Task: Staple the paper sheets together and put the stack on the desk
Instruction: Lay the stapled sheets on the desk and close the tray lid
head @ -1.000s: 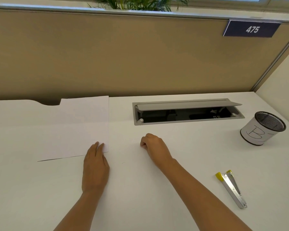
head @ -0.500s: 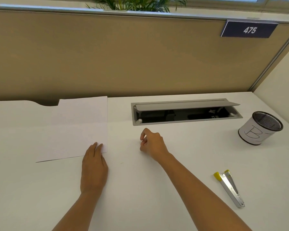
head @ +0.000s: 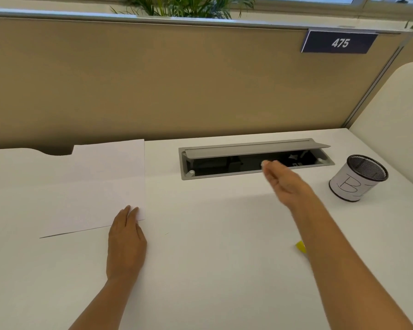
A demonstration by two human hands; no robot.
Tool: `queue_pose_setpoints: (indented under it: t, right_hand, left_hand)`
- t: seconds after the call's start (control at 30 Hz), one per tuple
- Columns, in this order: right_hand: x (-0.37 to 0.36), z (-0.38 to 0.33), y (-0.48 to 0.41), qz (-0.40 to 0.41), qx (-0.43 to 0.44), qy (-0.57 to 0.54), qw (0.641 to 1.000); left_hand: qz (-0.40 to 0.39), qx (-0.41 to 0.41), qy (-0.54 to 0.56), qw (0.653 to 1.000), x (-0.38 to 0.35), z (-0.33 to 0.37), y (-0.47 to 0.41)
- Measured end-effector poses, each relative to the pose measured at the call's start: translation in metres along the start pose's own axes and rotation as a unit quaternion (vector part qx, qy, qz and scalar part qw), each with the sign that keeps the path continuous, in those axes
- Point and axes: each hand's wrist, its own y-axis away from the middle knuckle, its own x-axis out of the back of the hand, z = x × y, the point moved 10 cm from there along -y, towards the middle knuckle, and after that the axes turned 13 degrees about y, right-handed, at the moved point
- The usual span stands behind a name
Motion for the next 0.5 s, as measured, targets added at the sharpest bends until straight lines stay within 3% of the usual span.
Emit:
queue_pose_setpoints:
  t: [0.17, 0.3, 0.4, 0.5]
  right_hand:
    - [0.118, -0.071, -0.013, 0.2, 0.084, 0.097, 0.971]
    - [0.192, -0.109, 0.005, 0.404, 0.098, 0.247, 0.875]
    - [0.212, -0.12, 0.003, 0.441, 0.101, 0.354, 0.818]
    - [0.217, -0.121, -0.008, 0.43, 0.089, 0.429, 0.79]
  left_hand:
    - [0.0, -0.002, -0.004, 1.0, -0.001, -0.001, -0.001]
    - [-0.005, -0.001, -0.02, 1.0, -0.003, -0.005, -0.002]
    - [-0.005, -0.005, -0.023, 1.0, -0.004, -0.006, -0.002]
    - [-0.005, -0.011, -0.031, 0.999, -0.005, -0.006, -0.004]
